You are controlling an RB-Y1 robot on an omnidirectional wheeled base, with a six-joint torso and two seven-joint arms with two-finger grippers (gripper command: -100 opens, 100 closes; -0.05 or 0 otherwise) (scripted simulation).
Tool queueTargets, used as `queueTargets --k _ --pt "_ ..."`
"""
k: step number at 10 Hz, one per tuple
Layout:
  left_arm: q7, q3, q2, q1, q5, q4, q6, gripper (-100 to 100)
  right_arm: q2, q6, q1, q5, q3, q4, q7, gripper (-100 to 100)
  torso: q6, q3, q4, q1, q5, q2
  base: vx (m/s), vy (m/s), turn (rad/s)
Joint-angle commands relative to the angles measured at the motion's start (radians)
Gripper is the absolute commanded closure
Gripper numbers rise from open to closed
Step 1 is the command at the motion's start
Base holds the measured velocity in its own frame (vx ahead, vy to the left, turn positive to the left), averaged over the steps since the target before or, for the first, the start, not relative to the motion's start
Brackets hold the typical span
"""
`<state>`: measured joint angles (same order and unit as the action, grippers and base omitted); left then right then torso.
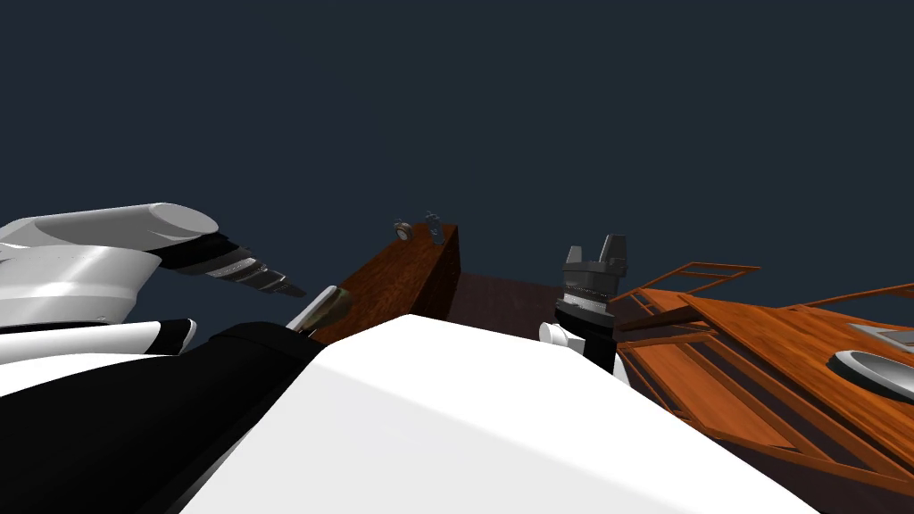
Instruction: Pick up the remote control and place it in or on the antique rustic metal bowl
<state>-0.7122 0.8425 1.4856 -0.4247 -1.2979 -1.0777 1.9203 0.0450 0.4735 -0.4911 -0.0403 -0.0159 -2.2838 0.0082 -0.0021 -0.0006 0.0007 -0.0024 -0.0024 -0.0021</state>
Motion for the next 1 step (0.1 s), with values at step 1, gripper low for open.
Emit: queueTargets --k 1 --pt "0.0 0.0 0.0 0.0 0.0 0.0 0.0 0 0.0 0.0 0.0 0.0 0.0 0.0 0.0 0 0.0 0.0 0.0 0.0 0.0 0.0 0.0 0.0 0.0"
